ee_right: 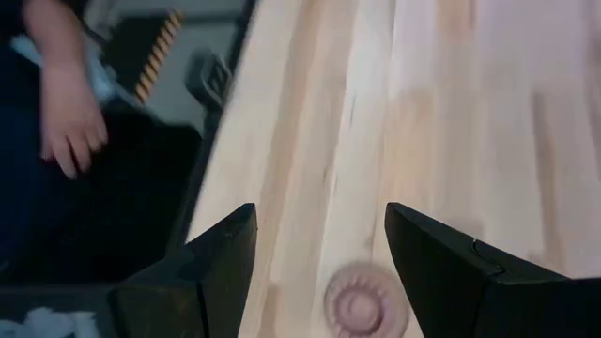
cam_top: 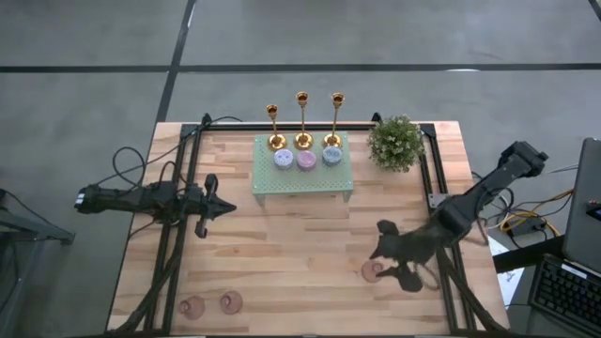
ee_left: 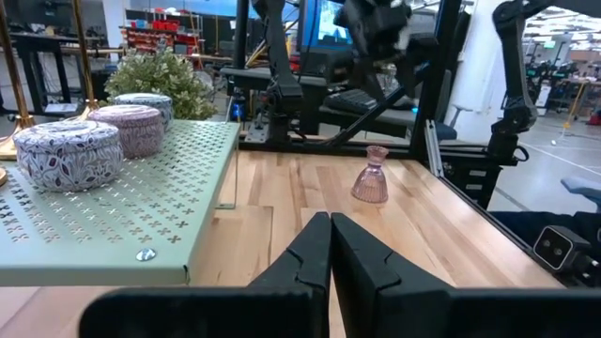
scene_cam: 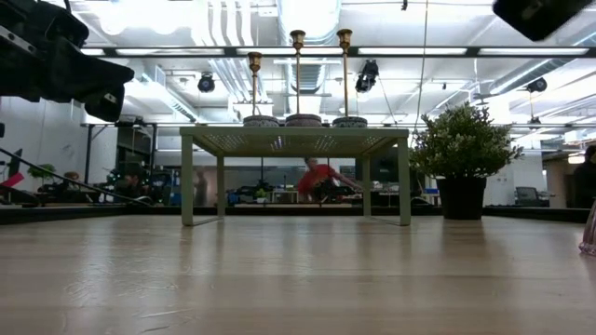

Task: Pick & Place candle stick holders
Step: Put the right pink glass candle holder on the shelf

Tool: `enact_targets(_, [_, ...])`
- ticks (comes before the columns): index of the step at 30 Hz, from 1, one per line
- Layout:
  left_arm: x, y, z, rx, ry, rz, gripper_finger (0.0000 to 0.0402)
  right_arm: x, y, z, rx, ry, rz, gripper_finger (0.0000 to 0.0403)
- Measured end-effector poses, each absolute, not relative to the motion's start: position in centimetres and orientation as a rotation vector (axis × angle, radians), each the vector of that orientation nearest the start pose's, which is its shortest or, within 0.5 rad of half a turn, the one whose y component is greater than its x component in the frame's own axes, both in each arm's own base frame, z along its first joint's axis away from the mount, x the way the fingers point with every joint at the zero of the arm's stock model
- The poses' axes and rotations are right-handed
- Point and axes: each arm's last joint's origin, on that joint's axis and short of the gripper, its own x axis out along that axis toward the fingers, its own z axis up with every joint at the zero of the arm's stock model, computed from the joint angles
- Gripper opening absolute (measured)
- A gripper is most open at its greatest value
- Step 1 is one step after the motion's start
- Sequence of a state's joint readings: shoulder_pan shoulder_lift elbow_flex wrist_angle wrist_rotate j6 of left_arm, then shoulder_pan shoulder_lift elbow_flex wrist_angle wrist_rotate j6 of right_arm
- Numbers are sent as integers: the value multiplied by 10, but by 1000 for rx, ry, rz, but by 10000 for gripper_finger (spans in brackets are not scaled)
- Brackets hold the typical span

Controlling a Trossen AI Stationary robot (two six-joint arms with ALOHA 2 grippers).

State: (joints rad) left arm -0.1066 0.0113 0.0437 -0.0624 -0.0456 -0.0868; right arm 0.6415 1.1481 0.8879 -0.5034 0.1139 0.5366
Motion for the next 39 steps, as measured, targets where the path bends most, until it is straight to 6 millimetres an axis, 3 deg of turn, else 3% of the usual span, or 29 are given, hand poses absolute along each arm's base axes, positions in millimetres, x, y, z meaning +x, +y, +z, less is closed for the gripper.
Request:
enact_targets(8, [95, -9, 171, -84, 33, -60, 14, 202, 172, 254, 214, 1054, 177, 228])
enact_targets(15, [95, -9, 171, -84, 33, -61, 14, 211, 198, 247, 112, 1194, 129, 214])
enact_targets(20, [95, -9, 171, -84, 33, -60, 14, 212, 205, 237, 0, 1295, 19, 197])
enact_targets(28, [95, -9, 171, -84, 33, -60, 14, 219, 212, 220, -48, 1345, -13, 178])
enact_targets(39, [95, -9, 172, -84, 33, -60, 14, 219, 210, 215, -85, 1327, -50, 138])
